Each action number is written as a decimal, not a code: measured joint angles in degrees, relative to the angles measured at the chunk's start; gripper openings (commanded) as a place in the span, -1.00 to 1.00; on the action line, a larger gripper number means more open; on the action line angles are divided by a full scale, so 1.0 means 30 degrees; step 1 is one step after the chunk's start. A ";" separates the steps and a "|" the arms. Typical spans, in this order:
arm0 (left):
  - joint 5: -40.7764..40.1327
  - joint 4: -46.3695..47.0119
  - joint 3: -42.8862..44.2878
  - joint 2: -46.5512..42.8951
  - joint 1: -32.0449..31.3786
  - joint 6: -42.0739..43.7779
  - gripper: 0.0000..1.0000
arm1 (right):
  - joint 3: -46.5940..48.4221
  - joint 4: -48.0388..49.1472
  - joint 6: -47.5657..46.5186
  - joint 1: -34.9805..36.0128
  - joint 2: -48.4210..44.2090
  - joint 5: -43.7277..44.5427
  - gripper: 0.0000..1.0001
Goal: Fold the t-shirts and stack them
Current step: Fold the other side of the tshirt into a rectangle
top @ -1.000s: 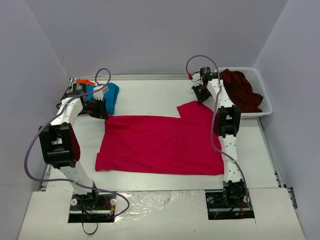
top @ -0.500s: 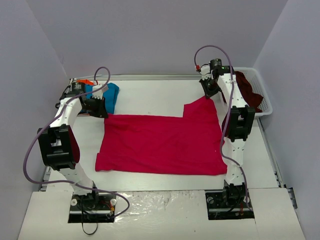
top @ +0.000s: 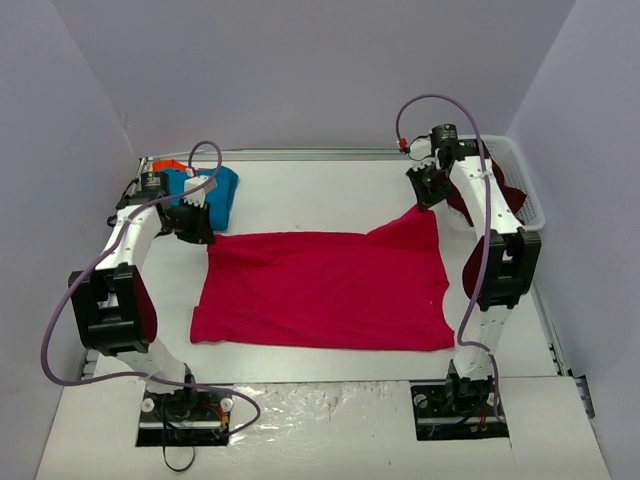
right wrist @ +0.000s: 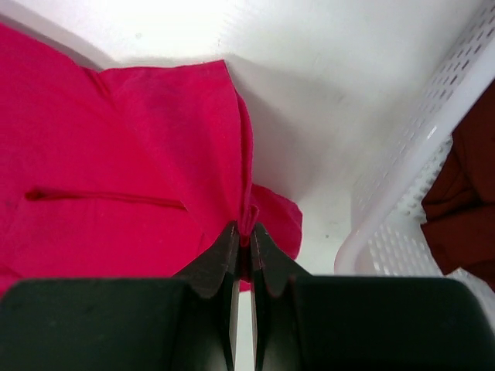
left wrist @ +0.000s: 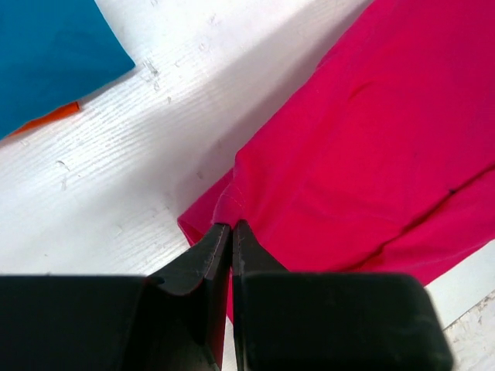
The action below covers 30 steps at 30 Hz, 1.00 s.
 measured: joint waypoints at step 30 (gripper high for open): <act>0.0634 0.0663 -0.6317 -0.5705 0.0379 0.4743 -0.95 | -1.1766 -0.0408 0.0051 -0.0029 -1.1628 -0.0204 -1.00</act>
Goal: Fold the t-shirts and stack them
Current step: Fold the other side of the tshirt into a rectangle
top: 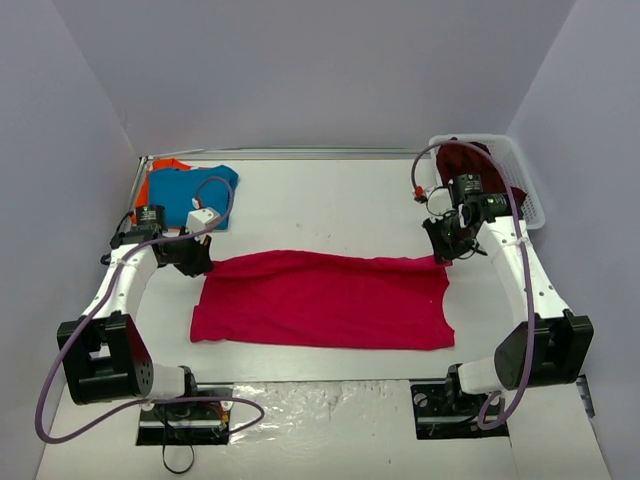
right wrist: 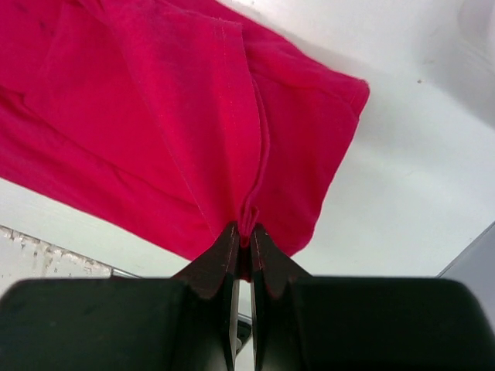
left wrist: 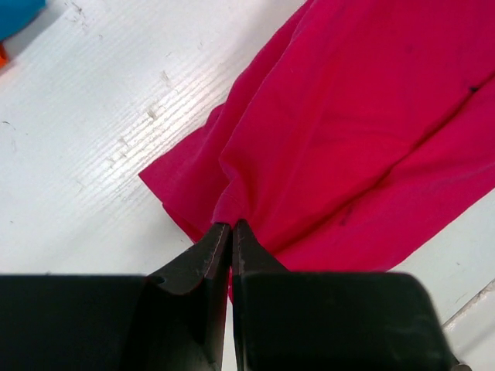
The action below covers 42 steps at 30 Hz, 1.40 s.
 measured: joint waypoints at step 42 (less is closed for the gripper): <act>-0.0918 -0.3286 0.0991 0.1239 0.0015 0.3133 -0.07 | -0.0255 -0.0408 -0.3126 0.0415 0.7271 -0.2047 -0.23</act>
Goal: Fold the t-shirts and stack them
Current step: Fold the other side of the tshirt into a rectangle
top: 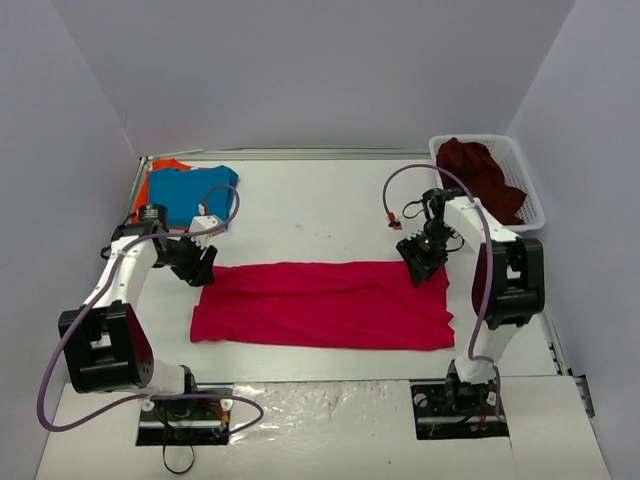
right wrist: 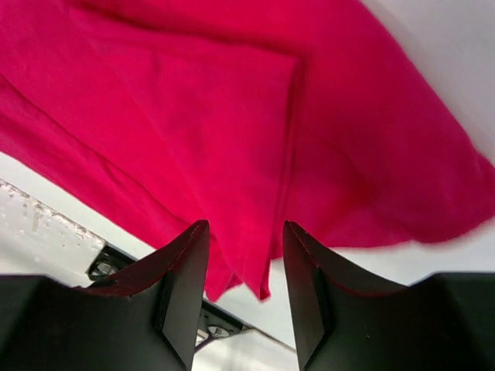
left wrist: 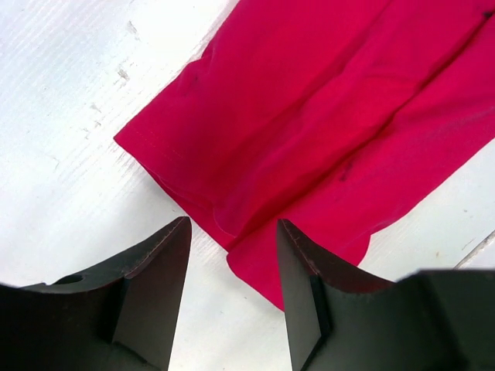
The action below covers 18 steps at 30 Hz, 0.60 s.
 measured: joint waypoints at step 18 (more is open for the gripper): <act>-0.0255 0.0707 -0.0714 -0.2885 0.0219 -0.3322 -0.01 | 0.1341 0.0328 -0.1545 0.0007 0.4379 -0.2149 -0.31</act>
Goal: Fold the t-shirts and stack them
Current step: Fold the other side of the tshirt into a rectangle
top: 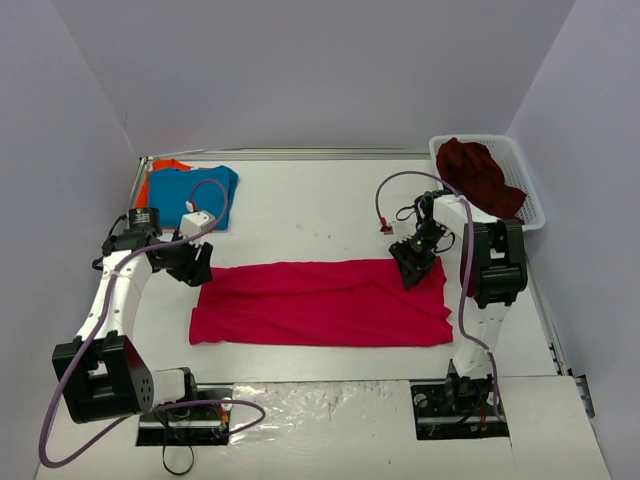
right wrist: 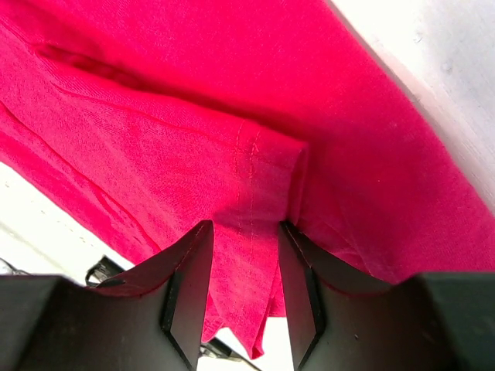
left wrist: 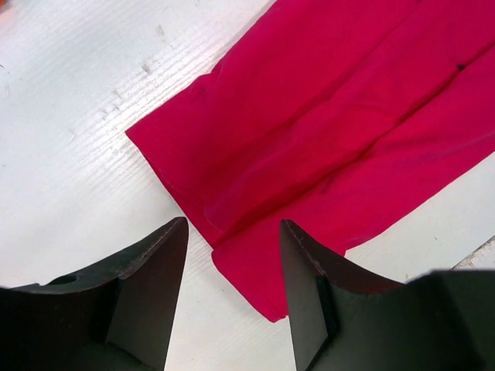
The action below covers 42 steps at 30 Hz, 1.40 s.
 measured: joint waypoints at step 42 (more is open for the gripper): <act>-0.0969 0.0787 -0.0918 -0.0692 0.0015 -0.0408 0.02 | -0.3169 -0.1625 -0.0211 0.6550 -0.4648 0.2696 -0.93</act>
